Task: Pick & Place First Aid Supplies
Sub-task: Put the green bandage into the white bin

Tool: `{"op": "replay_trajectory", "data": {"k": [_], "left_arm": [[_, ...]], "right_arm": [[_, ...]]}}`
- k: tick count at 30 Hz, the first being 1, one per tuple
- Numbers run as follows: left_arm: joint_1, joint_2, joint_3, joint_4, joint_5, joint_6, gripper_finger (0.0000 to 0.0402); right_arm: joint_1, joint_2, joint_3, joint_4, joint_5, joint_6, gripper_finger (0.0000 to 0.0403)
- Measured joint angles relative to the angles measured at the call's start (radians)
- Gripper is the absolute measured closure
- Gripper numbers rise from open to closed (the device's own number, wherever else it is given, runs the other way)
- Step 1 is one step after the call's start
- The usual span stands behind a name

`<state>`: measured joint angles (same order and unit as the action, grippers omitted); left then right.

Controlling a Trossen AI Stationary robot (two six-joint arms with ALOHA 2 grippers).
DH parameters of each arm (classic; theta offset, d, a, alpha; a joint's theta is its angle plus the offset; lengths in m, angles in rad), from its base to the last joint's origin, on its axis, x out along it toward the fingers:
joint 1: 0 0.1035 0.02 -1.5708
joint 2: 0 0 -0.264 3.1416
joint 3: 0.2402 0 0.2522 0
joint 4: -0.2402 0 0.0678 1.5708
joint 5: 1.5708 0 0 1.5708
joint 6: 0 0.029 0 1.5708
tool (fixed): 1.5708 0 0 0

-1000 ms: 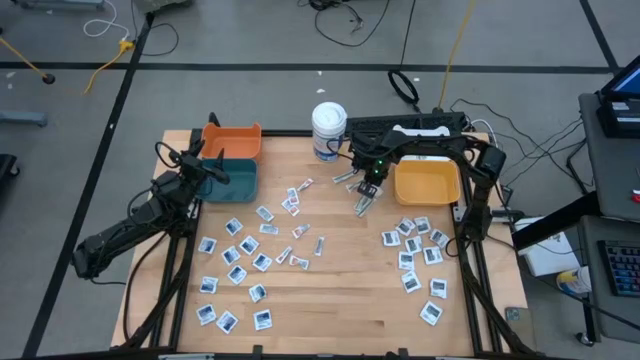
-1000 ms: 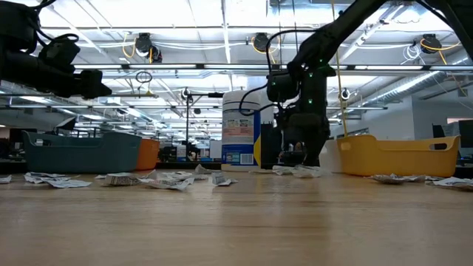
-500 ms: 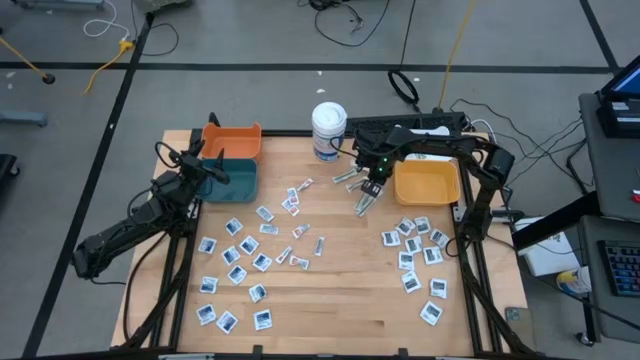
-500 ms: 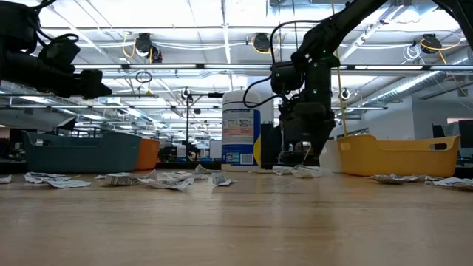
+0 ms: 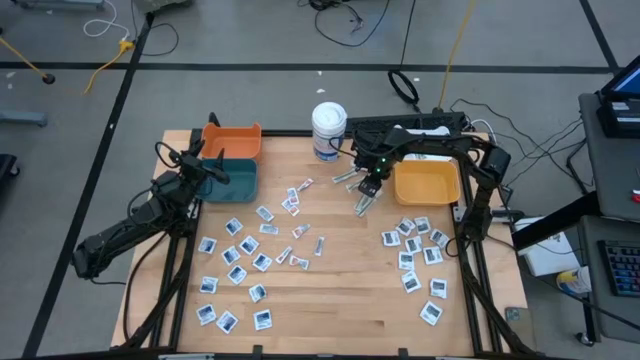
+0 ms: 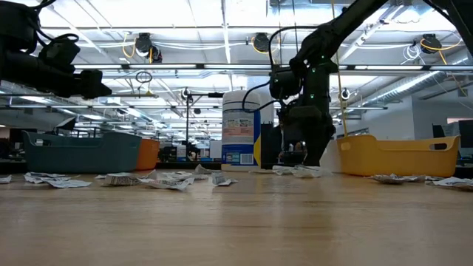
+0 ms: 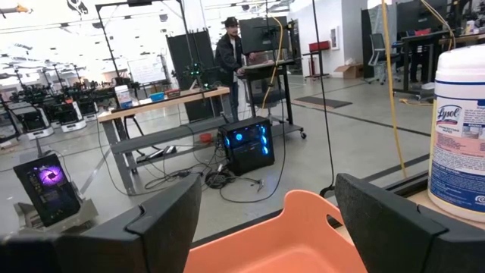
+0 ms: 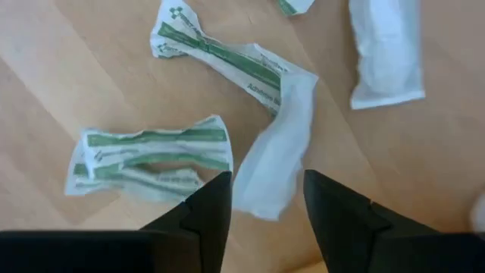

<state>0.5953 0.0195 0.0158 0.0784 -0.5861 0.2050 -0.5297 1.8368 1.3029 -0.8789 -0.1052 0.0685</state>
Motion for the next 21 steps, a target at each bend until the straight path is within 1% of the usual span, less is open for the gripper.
{"op": "replay_trajectory", "data": {"k": [4, 8, 11, 15, 16, 21], "left_arm": [[0.000, 0.000, 0.000, 0.000, 0.000, 0.000, 0.0094], [0.000, 0.000, 0.000, 0.000, 0.000, 0.000, 0.0094], [0.000, 0.000, 0.000, 0.000, 0.000, 0.000, 0.0094], [0.000, 0.000, 0.000, 0.000, 0.000, 0.000, 0.0094], [0.000, 0.000, 0.000, 0.000, 0.000, 0.000, 0.0094], [0.000, 0.000, 0.000, 0.000, 0.000, 0.000, 0.0094]], "right_arm": [[0.008, 0.020, -0.028, 0.074, 0.051, 0.006, 0.0264], [0.008, 0.036, -0.037, 0.084, 0.048, 0.011, 0.0291], [0.008, 0.055, -0.041, 0.085, 0.036, 0.010, 0.0325], [0.008, 0.061, -0.039, 0.086, 0.022, -0.001, 0.0384], [0.008, 0.061, -0.040, 0.087, 0.021, -0.002, 0.0393], [0.008, 0.060, -0.024, 0.064, 0.022, 0.014, 0.0398]]}}
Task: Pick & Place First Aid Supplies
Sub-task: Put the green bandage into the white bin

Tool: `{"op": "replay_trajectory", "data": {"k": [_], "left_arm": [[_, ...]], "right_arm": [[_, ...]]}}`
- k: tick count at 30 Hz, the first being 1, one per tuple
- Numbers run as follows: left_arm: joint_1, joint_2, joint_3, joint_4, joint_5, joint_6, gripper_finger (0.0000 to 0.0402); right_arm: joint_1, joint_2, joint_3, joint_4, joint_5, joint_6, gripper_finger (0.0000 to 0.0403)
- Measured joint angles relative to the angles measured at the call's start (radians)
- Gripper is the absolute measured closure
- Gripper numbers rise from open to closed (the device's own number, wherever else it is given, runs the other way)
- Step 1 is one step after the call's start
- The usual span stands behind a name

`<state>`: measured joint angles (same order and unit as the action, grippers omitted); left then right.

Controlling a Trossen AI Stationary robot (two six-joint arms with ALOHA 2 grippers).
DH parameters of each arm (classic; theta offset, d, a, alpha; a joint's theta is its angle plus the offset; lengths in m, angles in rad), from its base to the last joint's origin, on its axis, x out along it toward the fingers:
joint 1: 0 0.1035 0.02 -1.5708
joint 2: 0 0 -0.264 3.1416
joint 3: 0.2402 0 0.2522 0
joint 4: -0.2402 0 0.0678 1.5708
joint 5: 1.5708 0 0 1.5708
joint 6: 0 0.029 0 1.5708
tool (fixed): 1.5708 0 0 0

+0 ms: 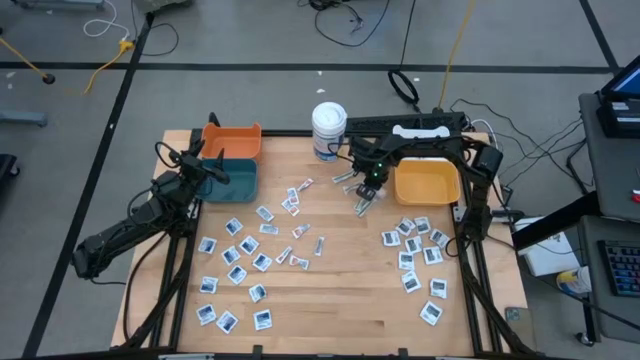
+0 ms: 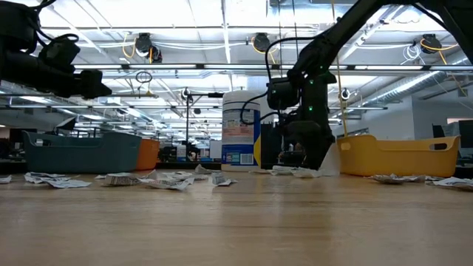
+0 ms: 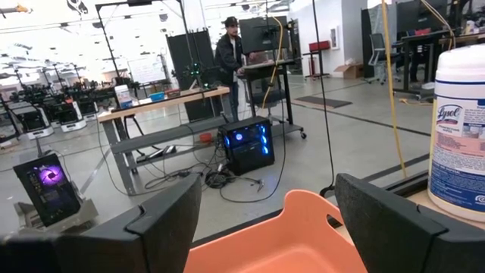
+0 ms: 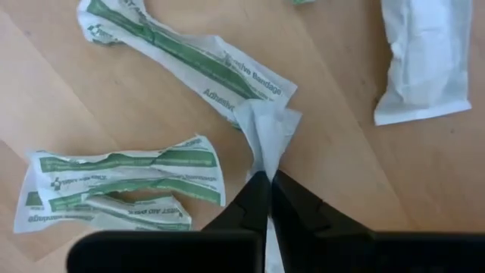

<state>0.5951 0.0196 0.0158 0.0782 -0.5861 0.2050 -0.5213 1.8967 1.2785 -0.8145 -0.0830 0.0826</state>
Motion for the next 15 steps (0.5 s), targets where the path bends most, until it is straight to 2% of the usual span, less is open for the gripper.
{"op": "replay_trajectory", "data": {"k": [9, 15], "left_arm": [[0.000, 0.000, 0.000, 0.000, 0.000, 0.000, 0.0094], [0.000, 0.000, 0.000, 0.000, 0.000, 0.000, 0.0094]], "right_arm": [[-0.009, -0.044, 0.106, -0.131, 0.003, -0.023, 0.0401], [-0.010, -0.044, 0.217, -0.272, 0.003, -0.141, 0.0402]]}}
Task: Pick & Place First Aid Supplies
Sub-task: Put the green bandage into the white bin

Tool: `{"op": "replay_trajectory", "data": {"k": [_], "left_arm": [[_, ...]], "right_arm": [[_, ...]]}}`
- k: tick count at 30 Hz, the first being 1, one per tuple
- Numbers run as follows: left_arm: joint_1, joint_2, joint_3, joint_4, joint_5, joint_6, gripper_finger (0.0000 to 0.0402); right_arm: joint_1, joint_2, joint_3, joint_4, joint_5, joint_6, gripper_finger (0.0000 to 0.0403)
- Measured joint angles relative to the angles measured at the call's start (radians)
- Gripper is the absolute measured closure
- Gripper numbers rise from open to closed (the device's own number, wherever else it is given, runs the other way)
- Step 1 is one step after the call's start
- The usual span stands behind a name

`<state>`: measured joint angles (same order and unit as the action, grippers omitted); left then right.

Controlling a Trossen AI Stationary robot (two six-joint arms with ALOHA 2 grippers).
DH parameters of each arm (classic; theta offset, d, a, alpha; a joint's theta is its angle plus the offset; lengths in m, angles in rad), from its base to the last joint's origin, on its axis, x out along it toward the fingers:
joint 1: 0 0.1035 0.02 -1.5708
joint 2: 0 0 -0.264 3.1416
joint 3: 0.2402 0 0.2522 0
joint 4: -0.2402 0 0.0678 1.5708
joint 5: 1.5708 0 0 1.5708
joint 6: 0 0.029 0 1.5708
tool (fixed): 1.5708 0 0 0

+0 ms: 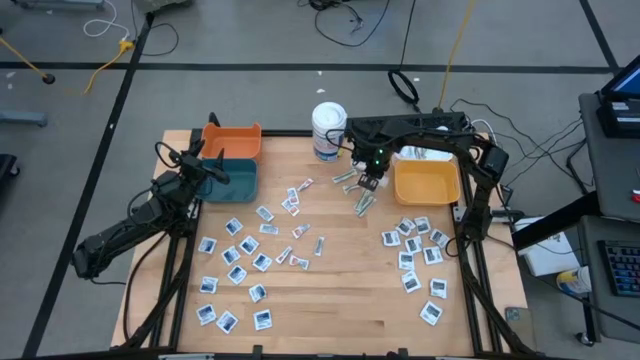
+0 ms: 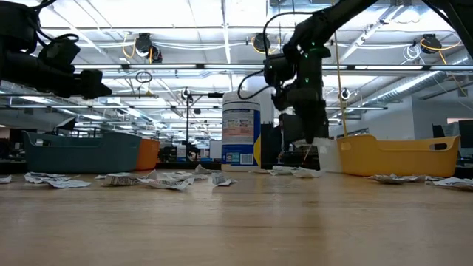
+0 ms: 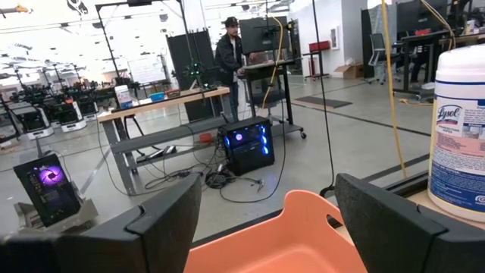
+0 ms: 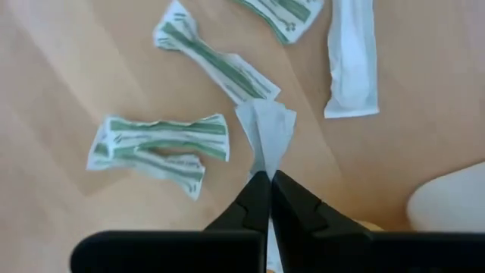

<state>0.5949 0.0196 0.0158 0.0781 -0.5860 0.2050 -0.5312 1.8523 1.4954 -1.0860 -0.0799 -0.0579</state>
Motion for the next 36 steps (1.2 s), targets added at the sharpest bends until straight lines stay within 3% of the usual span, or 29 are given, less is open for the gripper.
{"op": "replay_trajectory", "data": {"k": [9, 13, 17, 28, 36], "left_arm": [[0.000, 0.000, 0.000, 0.000, 0.000, 0.000, 0.0094], [0.000, 0.000, 0.000, 0.000, 0.000, 0.000, 0.0094], [0.000, 0.000, 0.000, 0.000, 0.000, 0.000, 0.0094], [0.000, 0.000, 0.000, 0.000, 0.000, 0.000, 0.0094], [0.000, 0.000, 0.000, 0.000, 0.000, 0.000, 0.0094]], "right_arm": [[-0.004, -0.003, 0.086, -0.107, 0.002, -0.100, 0.0402], [-0.054, -0.030, 0.082, -0.087, 0.014, -0.003, 0.0402], [-0.115, -0.071, 0.082, -0.078, 0.129, 0.060, 0.0402], [-0.314, -0.113, 0.082, -0.072, 0.307, 0.238, 0.0403], [-0.431, -0.112, 0.031, -0.033, 0.318, 0.340, 0.0403]]}}
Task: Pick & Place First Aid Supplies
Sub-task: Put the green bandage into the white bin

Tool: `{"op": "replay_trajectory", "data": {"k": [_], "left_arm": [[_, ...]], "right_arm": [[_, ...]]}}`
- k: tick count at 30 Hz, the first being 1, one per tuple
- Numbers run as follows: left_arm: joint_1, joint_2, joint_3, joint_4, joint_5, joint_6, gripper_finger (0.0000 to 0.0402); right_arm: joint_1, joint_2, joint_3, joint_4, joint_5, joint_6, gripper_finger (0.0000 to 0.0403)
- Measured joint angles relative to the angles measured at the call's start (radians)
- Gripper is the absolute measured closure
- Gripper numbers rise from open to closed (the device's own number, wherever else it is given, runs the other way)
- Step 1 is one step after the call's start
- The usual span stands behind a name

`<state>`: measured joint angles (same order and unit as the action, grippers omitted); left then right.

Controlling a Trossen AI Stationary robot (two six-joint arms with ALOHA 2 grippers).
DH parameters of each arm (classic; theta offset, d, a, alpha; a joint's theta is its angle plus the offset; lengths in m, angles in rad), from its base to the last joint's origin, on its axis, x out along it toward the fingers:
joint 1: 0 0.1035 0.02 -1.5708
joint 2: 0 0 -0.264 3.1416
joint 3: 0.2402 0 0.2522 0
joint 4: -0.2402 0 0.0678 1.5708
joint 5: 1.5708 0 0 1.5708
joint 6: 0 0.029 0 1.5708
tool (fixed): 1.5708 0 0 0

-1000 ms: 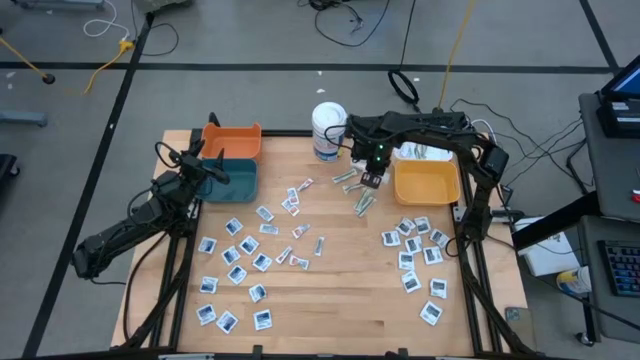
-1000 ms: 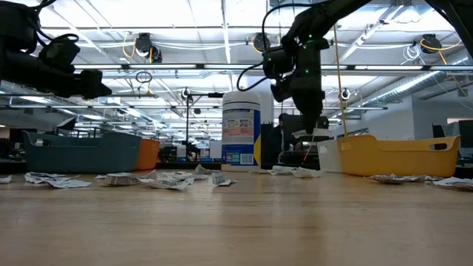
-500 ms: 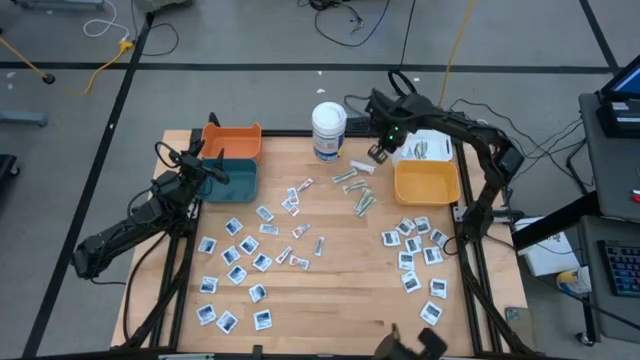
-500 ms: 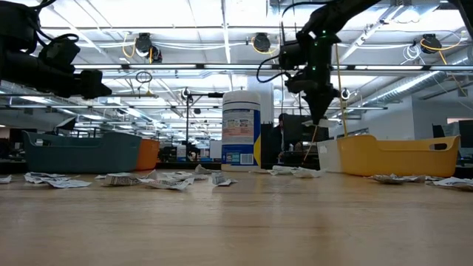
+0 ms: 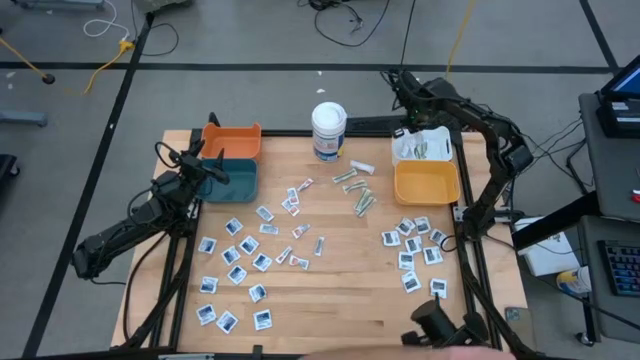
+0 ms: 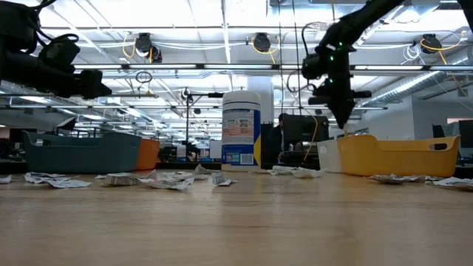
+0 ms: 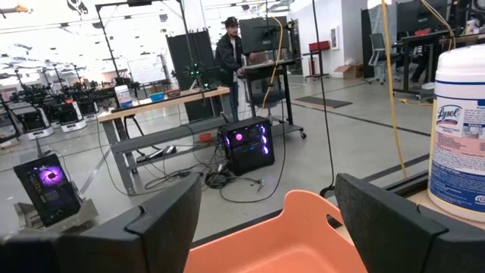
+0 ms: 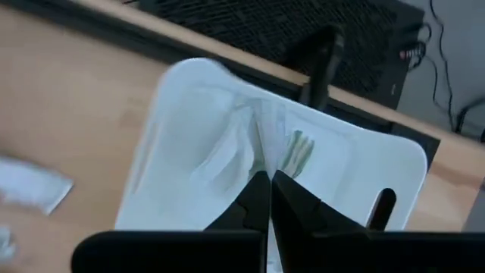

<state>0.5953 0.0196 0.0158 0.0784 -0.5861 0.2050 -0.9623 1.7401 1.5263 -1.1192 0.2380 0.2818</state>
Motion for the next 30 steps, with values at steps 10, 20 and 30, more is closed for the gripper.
{"op": "replay_trajectory", "data": {"k": [10, 20, 30], "left_arm": [[0.000, 0.000, 0.000, 0.000, 0.000, 0.000, 0.0094], [0.000, 0.000, 0.000, 0.000, 0.000, 0.000, 0.0094], [0.000, 0.000, 0.000, 0.000, 0.000, 0.000, 0.0094]], "right_arm": [[-0.033, 0.000, -0.215, 0.193, -0.007, 0.070, 0.0402], [-0.036, 0.001, -0.247, 0.236, -0.033, 0.093, 0.0309], [-0.045, -0.028, -0.214, 0.215, -0.037, -0.009, 0.0165]]}}
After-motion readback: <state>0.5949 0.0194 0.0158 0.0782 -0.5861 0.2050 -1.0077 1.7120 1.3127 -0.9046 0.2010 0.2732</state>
